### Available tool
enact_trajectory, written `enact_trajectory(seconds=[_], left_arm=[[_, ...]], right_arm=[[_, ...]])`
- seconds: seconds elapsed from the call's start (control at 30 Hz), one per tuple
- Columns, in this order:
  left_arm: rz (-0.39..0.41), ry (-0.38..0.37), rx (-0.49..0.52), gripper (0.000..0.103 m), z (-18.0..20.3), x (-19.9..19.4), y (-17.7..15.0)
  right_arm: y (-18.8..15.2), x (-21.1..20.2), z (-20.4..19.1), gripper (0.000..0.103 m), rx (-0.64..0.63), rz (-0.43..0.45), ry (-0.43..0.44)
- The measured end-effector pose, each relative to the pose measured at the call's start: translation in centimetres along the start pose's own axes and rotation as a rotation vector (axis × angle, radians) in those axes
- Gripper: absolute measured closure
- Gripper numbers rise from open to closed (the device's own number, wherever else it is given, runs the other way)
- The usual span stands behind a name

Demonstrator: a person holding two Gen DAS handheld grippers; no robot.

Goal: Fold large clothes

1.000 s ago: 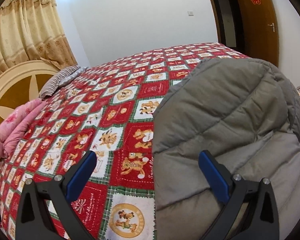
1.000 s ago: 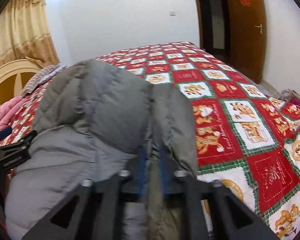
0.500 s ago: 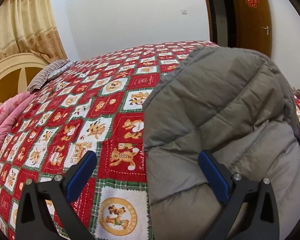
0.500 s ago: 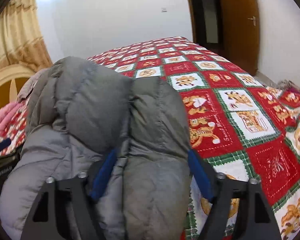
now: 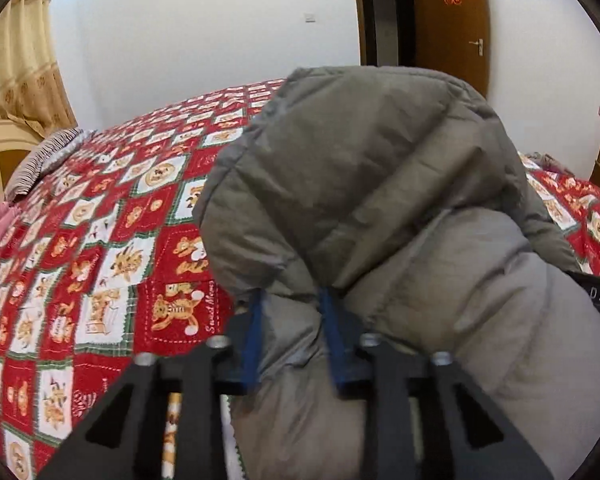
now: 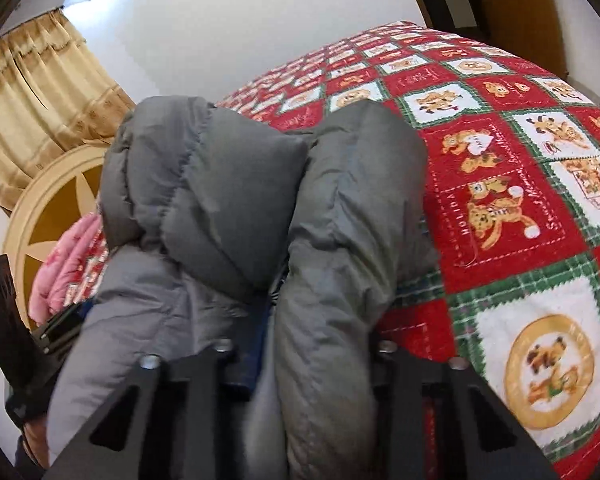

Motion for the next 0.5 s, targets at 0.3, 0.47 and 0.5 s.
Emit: enact_trajectory(seconds=[0.3,0.47,0.5], left_arm=[[0.108,0.084,-0.019,0.097,-2.3,-7.3,0.6],[0.147,0.142,-0.069,0.097,-5.7,-10.9,1.0],[0.157,0.152,-0.084,0.097,-6.7,-11.7,1.2]], right_arm=[[0.6,-3.2,-5.7,0.088,-0.051,0.059,0.094],[2.0,-3.8,-10.7,0.088,-0.109,0.080,0.159],[2.2,-3.8,-12.0,0.088,-0.126,0.084,0.176]])
Point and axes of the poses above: each gripper's, at about its wrist camera, not at the fingertips, and x roughly the way its jaws point, z to its right, y to its top, the point moved 6 cm from there along x, roughly the way its jaws point, and after that the axes turned 15 degrees about -x, right-handed, at the moved point
